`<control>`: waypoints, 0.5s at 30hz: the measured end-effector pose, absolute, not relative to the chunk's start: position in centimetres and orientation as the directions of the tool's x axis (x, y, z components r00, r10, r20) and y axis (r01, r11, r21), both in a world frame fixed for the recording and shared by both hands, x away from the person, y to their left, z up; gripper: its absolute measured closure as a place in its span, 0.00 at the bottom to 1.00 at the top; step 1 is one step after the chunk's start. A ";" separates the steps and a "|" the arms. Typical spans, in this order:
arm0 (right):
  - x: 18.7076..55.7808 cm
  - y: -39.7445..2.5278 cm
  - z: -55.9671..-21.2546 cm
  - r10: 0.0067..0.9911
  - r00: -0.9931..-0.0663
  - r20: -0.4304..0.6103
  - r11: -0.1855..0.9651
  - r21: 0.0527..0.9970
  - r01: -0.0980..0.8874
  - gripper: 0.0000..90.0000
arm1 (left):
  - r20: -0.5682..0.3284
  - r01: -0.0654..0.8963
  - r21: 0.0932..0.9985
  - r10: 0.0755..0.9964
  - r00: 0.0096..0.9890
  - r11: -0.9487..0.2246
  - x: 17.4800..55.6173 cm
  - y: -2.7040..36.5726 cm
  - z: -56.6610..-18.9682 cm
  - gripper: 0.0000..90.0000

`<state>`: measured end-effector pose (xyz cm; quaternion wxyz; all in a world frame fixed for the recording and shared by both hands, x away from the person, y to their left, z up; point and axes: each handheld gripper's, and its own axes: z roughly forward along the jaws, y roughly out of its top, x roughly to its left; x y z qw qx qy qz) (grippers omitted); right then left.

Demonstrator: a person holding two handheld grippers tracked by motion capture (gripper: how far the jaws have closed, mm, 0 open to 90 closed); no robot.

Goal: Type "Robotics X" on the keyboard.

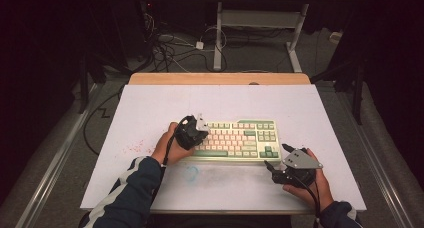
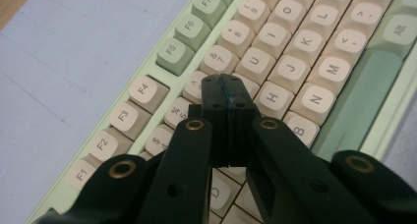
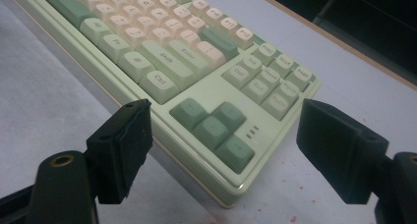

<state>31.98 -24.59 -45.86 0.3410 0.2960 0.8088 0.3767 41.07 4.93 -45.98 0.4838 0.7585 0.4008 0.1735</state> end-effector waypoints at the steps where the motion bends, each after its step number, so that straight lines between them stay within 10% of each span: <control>1: 32.0 -24.6 -45.9 0.735 -0.593 -0.329 0.542 0.811 0.222 0.25 | -0.126 0.443 0.872 0.777 0.616 -0.209 41.1 4.9 -46.0 0.96; 15: 31.3 -24.9 -45.9 0.725 -0.604 -0.331 0.554 0.802 0.225 0.25 | -0.082 0.417 0.876 0.780 0.620 -0.240 41.0 4.2 -46.1 0.96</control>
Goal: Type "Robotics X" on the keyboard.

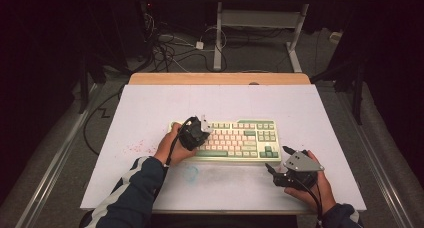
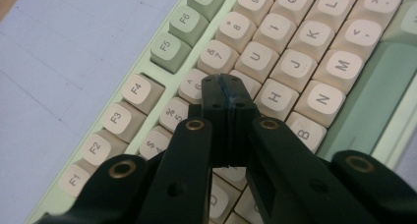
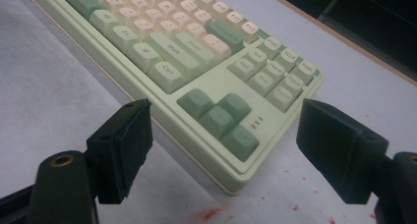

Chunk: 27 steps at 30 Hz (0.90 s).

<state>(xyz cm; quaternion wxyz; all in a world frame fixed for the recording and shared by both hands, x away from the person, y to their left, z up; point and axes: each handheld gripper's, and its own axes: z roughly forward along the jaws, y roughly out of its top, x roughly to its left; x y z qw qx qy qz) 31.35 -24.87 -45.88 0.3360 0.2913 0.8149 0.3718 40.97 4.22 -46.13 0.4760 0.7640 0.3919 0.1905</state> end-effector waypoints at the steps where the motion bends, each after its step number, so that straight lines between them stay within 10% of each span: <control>1: 31.2 -24.9 -45.9 0.723 -0.604 -0.334 0.557 0.800 0.224 0.25 | -0.090 0.404 0.888 0.777 0.623 -0.221 40.9 4.3 -45.8 0.96; 18: 31.0 -25.2 -45.8 0.728 -0.597 -0.337 0.557 0.798 0.228 0.25 | -0.107 0.339 0.928 0.764 0.637 -0.153 39.6 6.0 -43.5 0.92; 27: 31.2 -25.5 -45.6 0.746 -0.583 -0.321 0.536 0.809 0.240 0.25 | -0.120 0.289 0.952 0.753 0.648 -0.097 38.7 7.5 -43.3 0.65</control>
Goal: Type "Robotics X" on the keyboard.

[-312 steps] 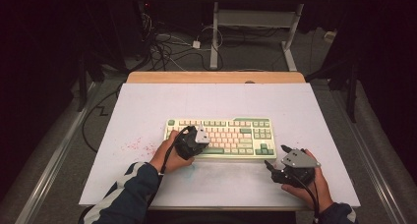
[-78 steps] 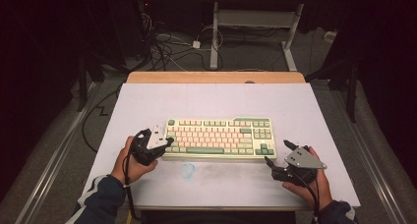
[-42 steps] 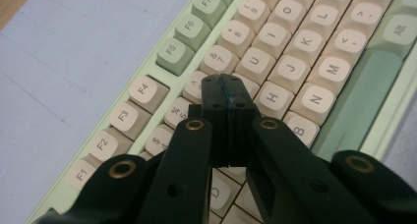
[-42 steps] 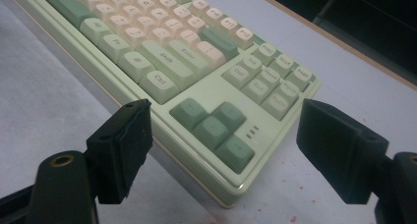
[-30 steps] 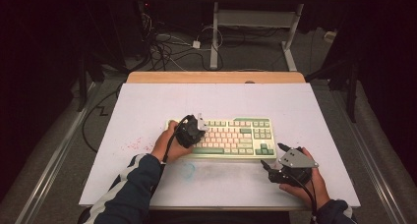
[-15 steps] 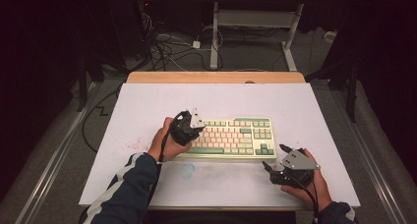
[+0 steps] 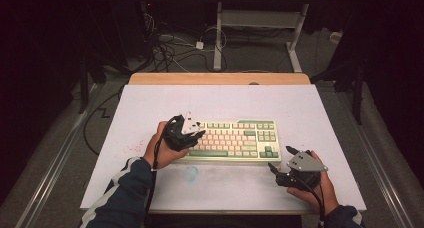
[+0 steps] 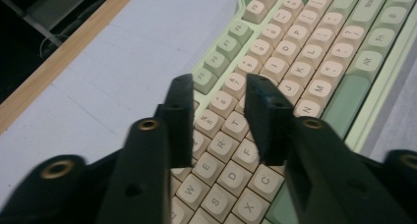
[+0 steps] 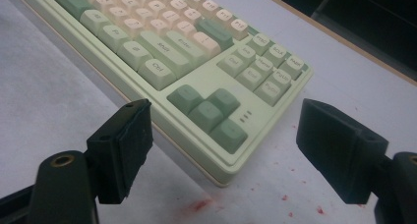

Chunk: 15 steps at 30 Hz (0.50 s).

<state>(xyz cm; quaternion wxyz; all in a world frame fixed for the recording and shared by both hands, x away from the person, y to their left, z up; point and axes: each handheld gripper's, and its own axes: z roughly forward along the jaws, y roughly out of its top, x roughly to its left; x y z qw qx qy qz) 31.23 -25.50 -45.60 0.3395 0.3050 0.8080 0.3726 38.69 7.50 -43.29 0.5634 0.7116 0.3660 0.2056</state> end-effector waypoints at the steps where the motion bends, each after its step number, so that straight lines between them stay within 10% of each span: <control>1: 31.2 -25.5 -45.6 0.747 -0.583 -0.319 0.534 0.810 0.242 0.25 | -0.122 0.283 0.955 0.750 0.650 -0.091 38.5 7.6 -43.3 0.62; 7: 31.4 -25.7 -45.3 0.753 -0.575 -0.318 0.527 0.816 0.239 0.25 | -0.124 0.248 0.967 0.753 0.646 -0.054 37.6 8.1 -43.3 0.32; 15: 31.5 -25.8 -45.0 0.764 -0.575 -0.292 0.503 0.828 0.248 0.25 | -0.107 0.214 0.976 0.773 0.625 -0.038 36.2 9.6 -43.8 0.23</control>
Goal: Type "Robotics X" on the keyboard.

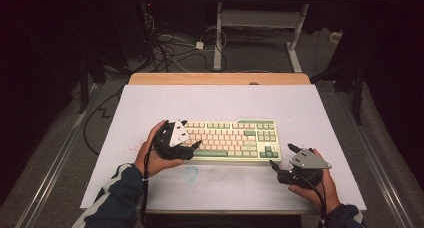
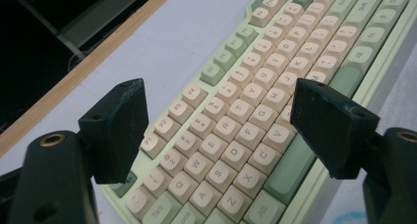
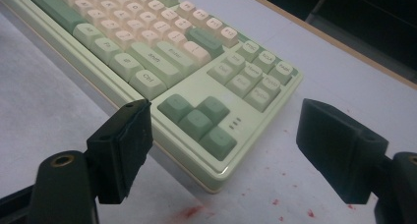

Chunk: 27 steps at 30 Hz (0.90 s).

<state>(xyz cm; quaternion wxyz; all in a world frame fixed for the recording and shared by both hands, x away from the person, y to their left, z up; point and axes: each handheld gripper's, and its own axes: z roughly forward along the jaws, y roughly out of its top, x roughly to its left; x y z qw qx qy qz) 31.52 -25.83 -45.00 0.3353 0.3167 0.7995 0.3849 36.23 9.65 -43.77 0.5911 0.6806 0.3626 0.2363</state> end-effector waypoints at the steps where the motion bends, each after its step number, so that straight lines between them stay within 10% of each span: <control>1: 31.5 -25.8 -44.9 0.765 -0.577 -0.287 0.499 0.830 0.249 0.25 | -0.102 0.214 0.976 0.773 0.626 -0.044 36.1 9.8 -43.9 0.23; 17: 31.8 -24.9 -44.2 0.734 -0.628 -0.257 0.488 0.844 0.225 0.33 | -0.081 0.207 0.977 0.819 0.568 -0.047 34.1 13.4 -45.9 0.21; 27: 32.9 -23.3 -43.2 0.712 -0.665 -0.225 0.480 0.847 0.228 0.57 | -0.104 0.244 0.969 0.846 0.523 -0.032 33.2 15.6 -46.7 0.21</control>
